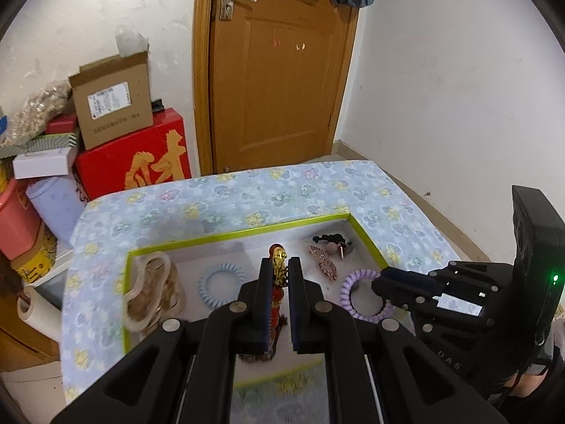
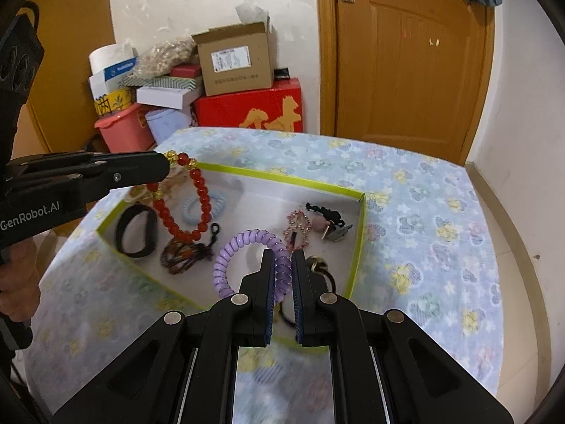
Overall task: Organize jewelry
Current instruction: 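Carry the red bracelet and lavender coil into the tray and release both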
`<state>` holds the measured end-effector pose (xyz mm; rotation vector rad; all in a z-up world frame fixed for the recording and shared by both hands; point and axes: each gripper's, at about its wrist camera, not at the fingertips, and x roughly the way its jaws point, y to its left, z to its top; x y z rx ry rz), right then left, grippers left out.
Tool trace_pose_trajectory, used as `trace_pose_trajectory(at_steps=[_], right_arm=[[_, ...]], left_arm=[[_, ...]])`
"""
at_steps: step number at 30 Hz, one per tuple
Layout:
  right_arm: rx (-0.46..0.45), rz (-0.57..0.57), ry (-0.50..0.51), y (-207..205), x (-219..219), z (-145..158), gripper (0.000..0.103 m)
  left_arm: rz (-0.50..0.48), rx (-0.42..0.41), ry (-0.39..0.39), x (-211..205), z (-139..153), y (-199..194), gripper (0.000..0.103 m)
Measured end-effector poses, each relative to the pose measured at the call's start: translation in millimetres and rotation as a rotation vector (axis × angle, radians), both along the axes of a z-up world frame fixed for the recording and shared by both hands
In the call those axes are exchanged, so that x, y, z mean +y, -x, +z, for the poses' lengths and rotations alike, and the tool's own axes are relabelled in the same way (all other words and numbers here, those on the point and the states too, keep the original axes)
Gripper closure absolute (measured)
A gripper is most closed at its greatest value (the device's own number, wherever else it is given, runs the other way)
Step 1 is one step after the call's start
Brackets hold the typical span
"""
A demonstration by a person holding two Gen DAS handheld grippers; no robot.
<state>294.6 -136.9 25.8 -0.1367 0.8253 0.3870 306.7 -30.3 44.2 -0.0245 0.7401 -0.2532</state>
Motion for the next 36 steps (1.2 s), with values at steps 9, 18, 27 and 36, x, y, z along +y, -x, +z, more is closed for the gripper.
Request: trace_pose_trajectory(at_steps=[9,18,27,36], right_arm=[[0.049,0.008,0.021,-25,7,-27,0.094],[0.077,0.010,0.031,-33,9,-35,0.093],[0.078,-0.007,0.029,-25,7,-28,0.087],[0.052,-0.006,0.003,5,6,-5,0.079]], left_arm=[[-0.011,0.066,0.014,-1,-34,-38,0.095],[0.008,0.132,0.021,10,-61,-54,0.094],[0.038,0.111,0.009,15,-55,-46,0.094],[0.080,0.078,-0.019,15,-36,-10,0.094]])
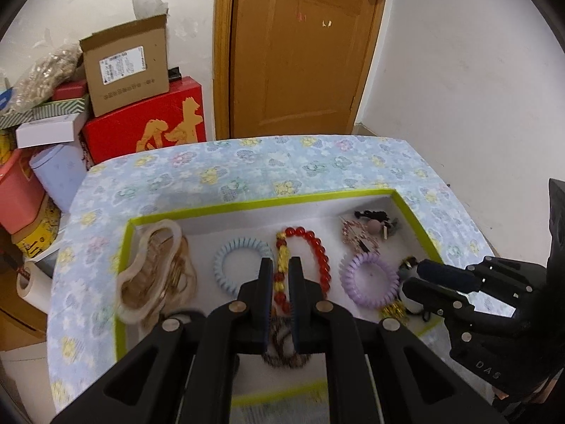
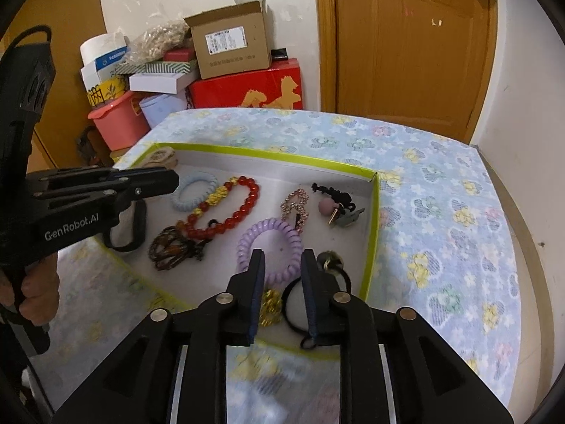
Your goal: Organize jewelry
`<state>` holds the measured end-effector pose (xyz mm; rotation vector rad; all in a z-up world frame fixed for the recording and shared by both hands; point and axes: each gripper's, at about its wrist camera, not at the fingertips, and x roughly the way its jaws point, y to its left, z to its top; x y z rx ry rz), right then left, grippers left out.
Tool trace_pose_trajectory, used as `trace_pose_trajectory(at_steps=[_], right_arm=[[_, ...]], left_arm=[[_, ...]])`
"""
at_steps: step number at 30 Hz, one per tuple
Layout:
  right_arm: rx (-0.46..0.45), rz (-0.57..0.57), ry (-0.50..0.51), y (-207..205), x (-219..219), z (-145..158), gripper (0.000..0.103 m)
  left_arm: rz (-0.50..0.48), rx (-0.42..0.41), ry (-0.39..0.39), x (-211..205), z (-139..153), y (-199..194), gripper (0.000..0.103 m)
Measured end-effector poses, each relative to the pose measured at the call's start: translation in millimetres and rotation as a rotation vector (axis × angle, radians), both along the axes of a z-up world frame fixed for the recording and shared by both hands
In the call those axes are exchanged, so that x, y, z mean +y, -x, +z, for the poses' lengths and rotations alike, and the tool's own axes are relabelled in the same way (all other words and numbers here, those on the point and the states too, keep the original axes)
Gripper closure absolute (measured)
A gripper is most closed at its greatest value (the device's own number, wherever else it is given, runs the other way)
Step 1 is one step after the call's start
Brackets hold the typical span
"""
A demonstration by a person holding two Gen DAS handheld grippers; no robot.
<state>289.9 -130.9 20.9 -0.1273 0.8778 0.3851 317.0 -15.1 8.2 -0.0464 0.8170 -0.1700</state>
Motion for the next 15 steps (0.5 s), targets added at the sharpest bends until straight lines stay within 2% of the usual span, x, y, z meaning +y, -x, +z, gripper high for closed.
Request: trace_pose_trajectory(at_steps=[7,12,15], right_arm=[[-0.025,-0.003,-0.015,46,-2,22,0.077],[-0.040,-0.005,-0.019,79,-3,31,0.069],[-0.047,-0.004,-0.018,98,-1,35,0.068]], left_arm=[[0.031,-0.033,-0.008,-4,17,51,0.091],[0.062,-0.060,-0.013,-2,27,93,0.087],[0.070,-0.063,-0.021,-2,29,113,0.087]])
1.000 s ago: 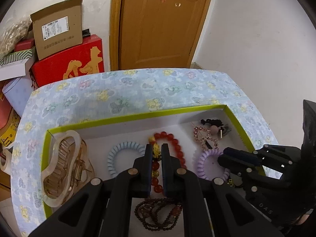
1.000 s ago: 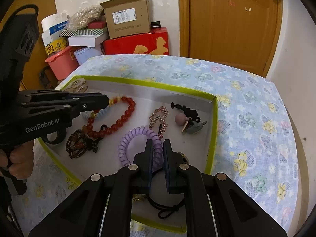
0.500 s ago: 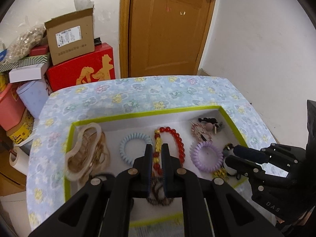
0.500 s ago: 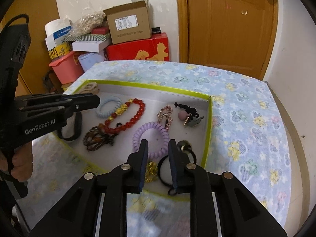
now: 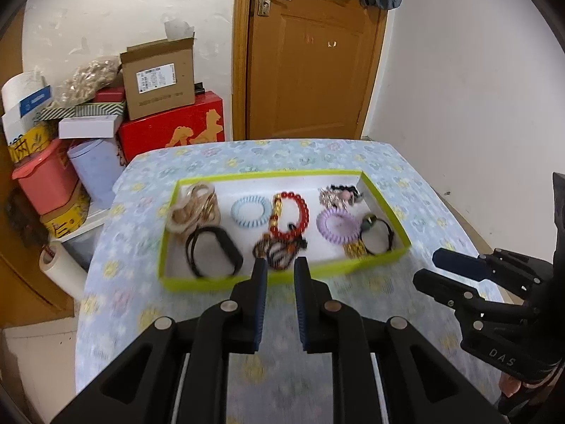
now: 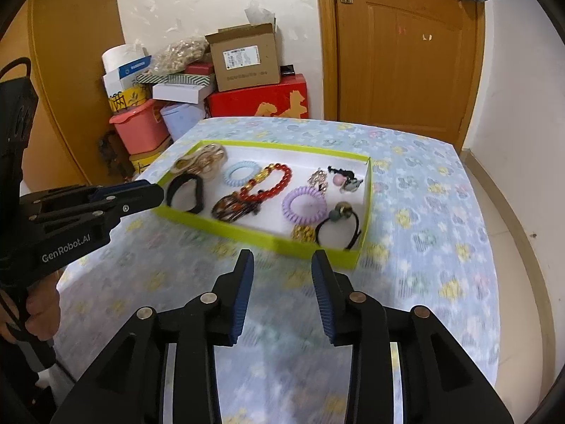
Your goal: Organize jewelry
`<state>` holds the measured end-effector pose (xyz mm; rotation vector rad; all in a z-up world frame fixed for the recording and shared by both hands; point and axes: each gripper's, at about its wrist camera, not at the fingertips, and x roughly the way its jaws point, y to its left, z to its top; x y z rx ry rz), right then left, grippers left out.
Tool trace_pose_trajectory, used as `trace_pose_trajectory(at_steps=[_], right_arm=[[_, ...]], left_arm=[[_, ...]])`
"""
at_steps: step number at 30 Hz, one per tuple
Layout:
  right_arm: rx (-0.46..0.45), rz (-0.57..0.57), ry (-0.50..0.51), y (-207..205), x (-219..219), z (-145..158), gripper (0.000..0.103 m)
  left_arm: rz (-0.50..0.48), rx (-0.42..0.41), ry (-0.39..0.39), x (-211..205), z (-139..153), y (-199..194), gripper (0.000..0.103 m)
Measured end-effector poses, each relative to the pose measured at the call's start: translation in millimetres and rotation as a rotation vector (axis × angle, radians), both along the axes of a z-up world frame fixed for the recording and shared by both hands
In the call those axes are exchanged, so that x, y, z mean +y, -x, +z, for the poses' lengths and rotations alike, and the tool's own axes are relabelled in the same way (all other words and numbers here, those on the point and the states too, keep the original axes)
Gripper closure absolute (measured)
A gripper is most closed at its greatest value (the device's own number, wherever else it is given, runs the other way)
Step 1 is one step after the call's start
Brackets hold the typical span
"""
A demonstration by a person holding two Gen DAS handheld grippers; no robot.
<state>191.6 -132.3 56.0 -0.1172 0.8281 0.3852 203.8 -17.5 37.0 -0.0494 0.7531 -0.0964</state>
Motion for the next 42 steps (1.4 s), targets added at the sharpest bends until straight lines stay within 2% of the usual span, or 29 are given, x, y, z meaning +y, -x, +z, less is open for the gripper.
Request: trace_pose_trajectory(at_steps=[5,13,21,42], right_arm=[[0.001,-0.002,-0.003,32,2,1,0.067],[0.012,-0.004,0.009,77,6,-3,0.067],[0.030,-0.008,0.031,98,8,-11,0.067],[0.042,-0.010,0.041,90,7,-18,0.067]], left_arm=[[0.018,0.003,-0.026,-1,-2,32,0.087],[0.050,0.021,-0.026,2,-17,80,0.087],[0.081,0.039,-0.040,4,-28,109,0.087],[0.080,0.070,-0.038,2,-39,102,0.086]])
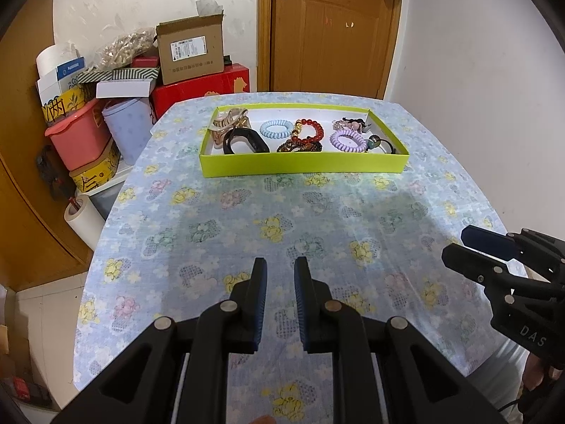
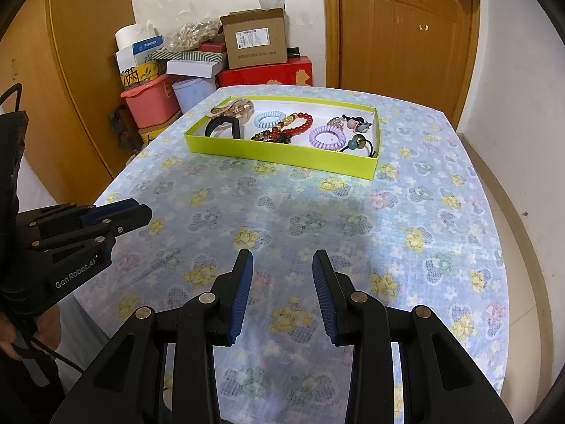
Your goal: Organize jewelry
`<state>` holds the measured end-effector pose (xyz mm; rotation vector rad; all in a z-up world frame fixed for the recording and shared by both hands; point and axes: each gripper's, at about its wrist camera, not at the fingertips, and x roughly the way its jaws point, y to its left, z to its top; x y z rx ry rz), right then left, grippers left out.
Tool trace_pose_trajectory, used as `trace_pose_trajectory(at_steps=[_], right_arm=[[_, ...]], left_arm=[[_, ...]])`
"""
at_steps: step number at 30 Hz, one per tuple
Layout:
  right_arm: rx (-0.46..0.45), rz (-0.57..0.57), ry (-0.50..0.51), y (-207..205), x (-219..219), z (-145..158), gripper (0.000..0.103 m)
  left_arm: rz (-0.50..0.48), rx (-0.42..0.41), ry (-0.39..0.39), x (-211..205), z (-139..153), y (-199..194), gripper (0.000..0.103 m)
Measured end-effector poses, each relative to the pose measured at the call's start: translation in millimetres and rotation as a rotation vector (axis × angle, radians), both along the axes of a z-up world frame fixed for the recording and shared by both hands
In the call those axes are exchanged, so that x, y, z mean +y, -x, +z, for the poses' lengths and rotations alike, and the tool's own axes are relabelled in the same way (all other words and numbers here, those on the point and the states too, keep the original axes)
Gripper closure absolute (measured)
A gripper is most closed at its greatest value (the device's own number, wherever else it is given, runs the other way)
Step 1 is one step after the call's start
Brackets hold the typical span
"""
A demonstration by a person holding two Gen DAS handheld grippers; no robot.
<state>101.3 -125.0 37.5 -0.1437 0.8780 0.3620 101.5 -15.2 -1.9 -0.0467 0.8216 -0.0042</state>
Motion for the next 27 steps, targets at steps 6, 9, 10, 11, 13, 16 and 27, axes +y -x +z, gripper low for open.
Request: trace_pose_trajectory(at_steps=[6,9,10,11,13,16,27], right_arm=[[0.001,0.000,0.000,-0.7,0.6,-0.6,0.067],[0.001,0.000,0.000,-0.9,0.6,-0.6,0.067],[0.001,0.000,0.000,-1.3,0.7,-1.0,0.067],[0.001,0.001,0.001,-1.4,0.9,-1.0,0.067],[0.001,0.001,0.001,-1.6,0.9,-1.0,0.067],[0.001,0.001,0.000,-1.7,0.8,-1.1,0.067],[-0.001,0.000,0.000,-1.3,1.2,-0.1,0.067]], left_arm=[[-0.002,0.007,0.000,0.8,-2.1,-1.9,0.086],[0.000,0.012,0.002,2.3,-2.9,-2.7,0.086],[0.001,0.013,0.001,2.3,-3.1,-3.1,0.086],[0.001,0.013,0.001,2.5,-3.2,-3.1,0.086],[0.001,0.015,0.003,2.5,-3.3,-3.6,0.086],[0.001,0.015,0.003,2.3,-3.4,-3.6,0.086],[-0.005,0.015,0.002,0.5,-3.2,-2.0,0.086]])
